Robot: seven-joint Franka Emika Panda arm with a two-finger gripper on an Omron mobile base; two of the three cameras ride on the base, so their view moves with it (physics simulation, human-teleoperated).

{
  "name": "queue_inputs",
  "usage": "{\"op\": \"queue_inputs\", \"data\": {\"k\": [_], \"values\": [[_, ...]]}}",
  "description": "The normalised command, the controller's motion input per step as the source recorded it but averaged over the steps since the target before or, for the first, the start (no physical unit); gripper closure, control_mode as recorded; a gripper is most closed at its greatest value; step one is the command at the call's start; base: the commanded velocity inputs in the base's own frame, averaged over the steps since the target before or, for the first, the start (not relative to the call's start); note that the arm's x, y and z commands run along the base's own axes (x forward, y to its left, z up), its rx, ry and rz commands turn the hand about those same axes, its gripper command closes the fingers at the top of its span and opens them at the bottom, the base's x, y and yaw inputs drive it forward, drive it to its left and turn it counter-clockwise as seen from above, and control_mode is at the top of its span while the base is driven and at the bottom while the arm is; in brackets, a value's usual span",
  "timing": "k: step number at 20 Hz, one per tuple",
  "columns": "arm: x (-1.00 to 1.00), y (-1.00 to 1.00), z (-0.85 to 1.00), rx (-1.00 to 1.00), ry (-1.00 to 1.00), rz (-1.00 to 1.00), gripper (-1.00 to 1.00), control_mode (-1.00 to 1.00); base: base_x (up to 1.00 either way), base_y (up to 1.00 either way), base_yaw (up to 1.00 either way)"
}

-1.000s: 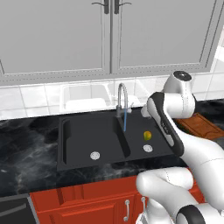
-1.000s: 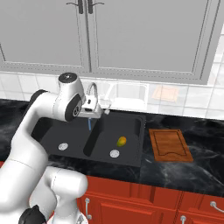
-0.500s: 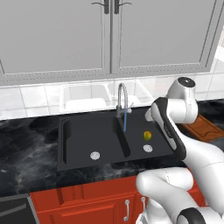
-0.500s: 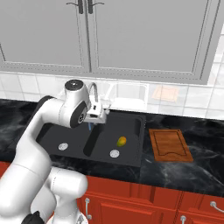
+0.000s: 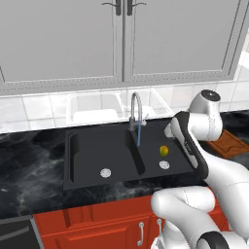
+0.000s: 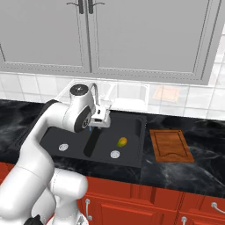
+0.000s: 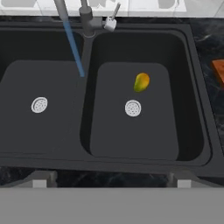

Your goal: Pick the mango from the sink and place it on the cutting board to airdry. Then turn off the sink faucet.

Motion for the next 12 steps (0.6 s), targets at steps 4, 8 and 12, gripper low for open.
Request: {"op": "queue_inputs", "data": {"k": [4,8,12], "values": [[0.0,-0.06,-0.16,0.0,0.0,-0.01,-1.0,-1.0,0.0,0.0,0.0],[0.04,-0.02,-0.15,0.0,0.0,0.0,-1.0,-1.0,0.0,0.0,0.0],[0.08,-0.02,-0.09,0.0,0.0,-0.03,-1.0,-1.0,0.0,0.0,0.0]]}}
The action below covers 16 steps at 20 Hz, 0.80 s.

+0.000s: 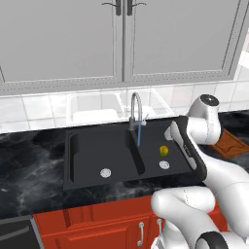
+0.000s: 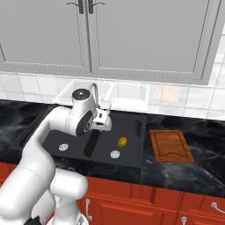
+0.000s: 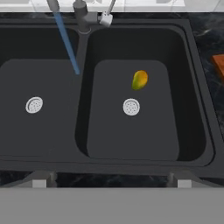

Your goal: Pick the mango from the sink and place it on the cutting board to airdry. Then turn off the sink faucet.

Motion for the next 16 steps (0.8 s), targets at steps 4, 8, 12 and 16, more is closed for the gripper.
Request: {"op": "queue_inputs", "data": {"k": [4,8,12,16], "values": [[0.16,-0.06,-0.1,0.0,0.0,-0.04,-1.0,-1.0,0.0,0.0,0.0],[0.23,-0.12,-0.12,0.0,0.03,-0.04,-1.0,-1.0,0.0,0.0,0.0],[0.25,-0.11,-0.14,0.0,0.04,-0.04,-1.0,-1.0,0.0,0.0,0.0],[0.2,-0.08,-0.18,0.0,0.02,-0.02,-1.0,-1.0,0.0,0.0,0.0]]}}
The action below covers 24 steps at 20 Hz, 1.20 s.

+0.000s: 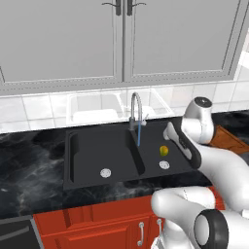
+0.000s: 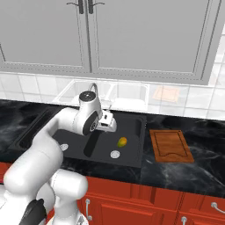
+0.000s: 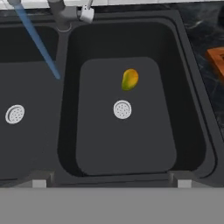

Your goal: Pick the mango from the sink and place it on the cutting board to airdry. Then turn off the sink faucet.

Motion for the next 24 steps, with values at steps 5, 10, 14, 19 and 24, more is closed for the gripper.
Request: {"op": "queue_inputs", "data": {"k": [5,10,14,19,24], "values": [[0.2,-0.03,-0.24,0.01,0.03,0.0,-1.0,-1.0,0.0,0.0,0.0],[0.29,0.0,-0.23,0.03,0.08,0.0,-1.0,-1.0,0.0,0.0,0.0],[0.27,-0.01,-0.18,0.03,0.12,0.0,-1.0,-1.0,0.0,0.0,0.0],[0.21,-0.05,-0.14,0.03,0.11,0.0,-1.0,-1.0,0.0,0.0,0.0],[0.05,-0.16,-0.05,0.05,0.0,0.0,-1.0,-1.0,0.0,0.0,0.0]]}}
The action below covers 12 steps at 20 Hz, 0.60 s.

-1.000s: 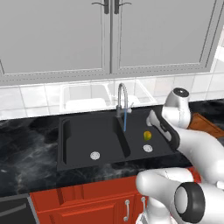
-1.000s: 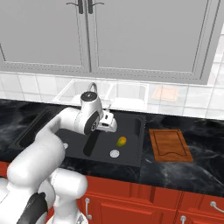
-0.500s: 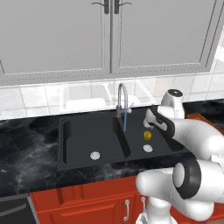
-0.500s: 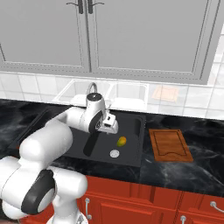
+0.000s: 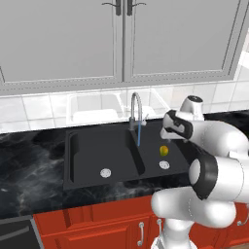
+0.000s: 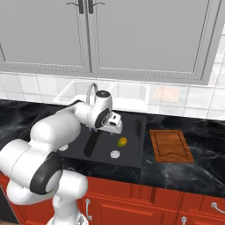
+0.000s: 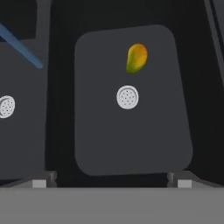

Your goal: Pick the mango from the sink and place it on the cutting board to airdry. Then turn off the sink faucet.

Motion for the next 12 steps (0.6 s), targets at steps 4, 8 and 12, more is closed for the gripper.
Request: {"op": "queue_inputs", "data": {"k": [4,8,12], "values": [[0.0,-0.19,-0.1,0.04,0.0,0.0,-1.0,-1.0,0.0,0.0,0.0],[0.0,-0.13,-0.17,0.02,0.0,0.0,-1.0,-1.0,0.0,0.0,0.0],[0.0,-0.08,-0.23,0.01,0.0,0.0,-1.0,-1.0,0.0,0.0,0.0]]}}
